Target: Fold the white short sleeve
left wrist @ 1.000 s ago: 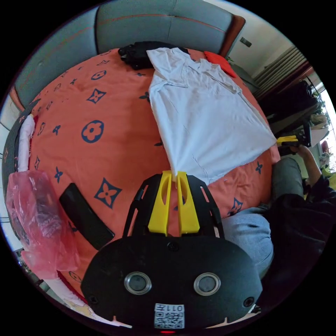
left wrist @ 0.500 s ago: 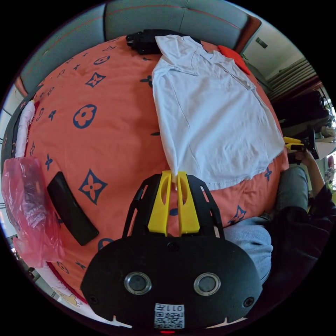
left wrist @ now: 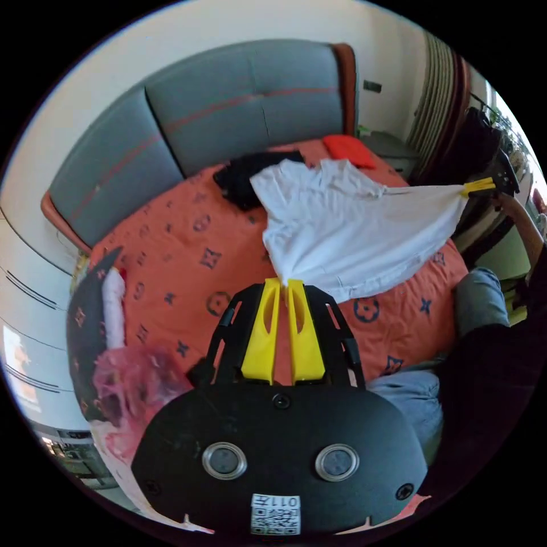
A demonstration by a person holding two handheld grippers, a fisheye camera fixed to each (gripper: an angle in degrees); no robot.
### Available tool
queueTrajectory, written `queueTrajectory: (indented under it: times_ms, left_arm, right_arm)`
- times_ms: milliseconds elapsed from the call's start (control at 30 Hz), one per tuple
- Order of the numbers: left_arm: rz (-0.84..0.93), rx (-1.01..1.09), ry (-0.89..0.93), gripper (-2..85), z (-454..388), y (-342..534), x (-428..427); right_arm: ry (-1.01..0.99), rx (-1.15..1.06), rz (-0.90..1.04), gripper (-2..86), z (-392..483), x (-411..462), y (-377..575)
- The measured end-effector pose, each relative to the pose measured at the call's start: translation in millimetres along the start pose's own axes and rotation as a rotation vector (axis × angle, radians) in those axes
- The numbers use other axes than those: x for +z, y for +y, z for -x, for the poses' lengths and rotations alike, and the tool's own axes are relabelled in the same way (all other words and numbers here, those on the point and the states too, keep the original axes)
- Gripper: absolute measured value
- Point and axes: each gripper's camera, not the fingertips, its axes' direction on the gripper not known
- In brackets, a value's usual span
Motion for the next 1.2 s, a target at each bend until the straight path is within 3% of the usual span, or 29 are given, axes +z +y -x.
queueTrajectory:
  times_ms: [300,500,633,867,1100,1200]
  left_arm:
    - [-0.326,0.076,-0.206,0.1,-2.1,-41.2,-240.1]
    - [-0.454,0.033,-0.176,0.1,4.4,-48.3,-340.8]
    - [-0.419,-0.017,-0.1,0.0,17.4,-61.4,-342.3]
    - [-0.191,-0.149,0.009,0.1,40.7,-106.2,-226.6]
    - [-0.373,-0.159,-0.028,0.0,50.2,-146.5,-242.7]
    - [-0.412,-0.101,-0.031,0.0,46.0,-143.4,-256.1]
  right_arm:
    - [0.444,0.012,-0.185,1.3,13.3,-264.1,-17.8]
    - [0.443,0.087,-0.286,1.3,9.5,-374.0,-11.4]
    - [0.357,0.133,-0.302,1.4,-4.5,-382.9,-13.0]
    - [0.19,0.261,-0.194,1.6,-48.9,-289.5,-33.2]
    - [0.329,0.316,-0.331,1.4,-81.5,-322.0,-37.8]
    - [0.303,0.319,-0.375,1.4,-83.1,-332.2,-22.2]
